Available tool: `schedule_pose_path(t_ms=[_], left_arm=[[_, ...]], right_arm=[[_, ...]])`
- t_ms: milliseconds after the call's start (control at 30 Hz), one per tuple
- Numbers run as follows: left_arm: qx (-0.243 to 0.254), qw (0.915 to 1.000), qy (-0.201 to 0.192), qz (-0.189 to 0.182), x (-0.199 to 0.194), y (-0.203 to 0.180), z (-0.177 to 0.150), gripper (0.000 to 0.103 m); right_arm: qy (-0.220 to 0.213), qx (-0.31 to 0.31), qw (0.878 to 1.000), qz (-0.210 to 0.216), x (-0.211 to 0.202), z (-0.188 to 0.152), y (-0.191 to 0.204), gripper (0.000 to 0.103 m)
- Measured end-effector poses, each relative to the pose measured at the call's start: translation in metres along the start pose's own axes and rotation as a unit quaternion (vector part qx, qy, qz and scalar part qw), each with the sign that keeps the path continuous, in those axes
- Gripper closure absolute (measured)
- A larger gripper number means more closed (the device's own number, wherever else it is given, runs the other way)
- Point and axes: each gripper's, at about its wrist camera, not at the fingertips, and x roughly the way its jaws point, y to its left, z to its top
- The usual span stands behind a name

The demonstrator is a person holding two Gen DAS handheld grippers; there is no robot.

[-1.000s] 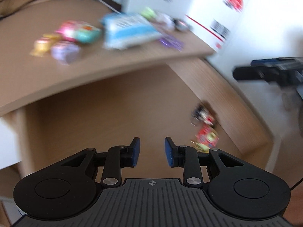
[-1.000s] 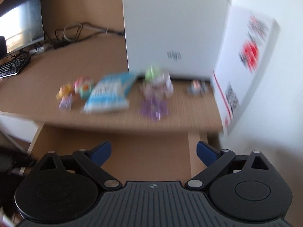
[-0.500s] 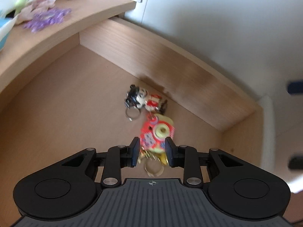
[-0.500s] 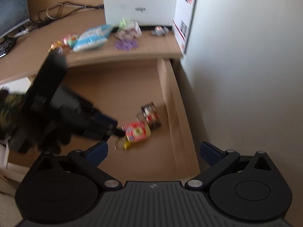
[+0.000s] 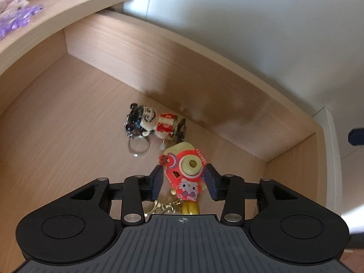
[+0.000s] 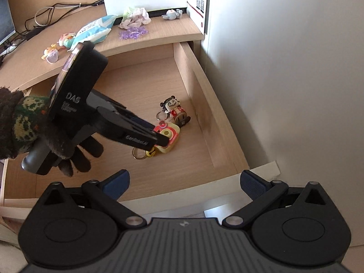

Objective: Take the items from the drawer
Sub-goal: 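Grasp the red Hello Kitty keychain in the drawer with the left tool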

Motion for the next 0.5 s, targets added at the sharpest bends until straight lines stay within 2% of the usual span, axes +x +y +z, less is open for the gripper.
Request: schedule_pose_path(t_ms=[100, 233, 400, 500], left_arm=[[-0.011, 0.9999, -0.001, -0.006, 0.006, -0.005, 0.004, 0.059], [-0.065, 0.9977, 0.008, -0.016, 0.016, -0.004, 0.010, 0.051], [-0.100, 0.9945, 0.016, -0.025, 0.027, -0.009, 0.020, 0.053], [-0.140, 0.9888, 0.023, -0.046, 0.033, -0.008, 0.025, 0.053]], right_arm=[[0.002, -0.003, 1.000, 0.000, -0.002, -0.002, 0.001, 0.000], [0.006, -0.005, 1.000, -0.004, -0.003, -0.002, 0.000, 0.000], [0.011, -0.011, 1.000, -0.007, -0.004, 0.000, -0.001, 0.000], [0.012, -0.015, 1.000, -0.007, -0.005, 0.001, -0.002, 0.000]])
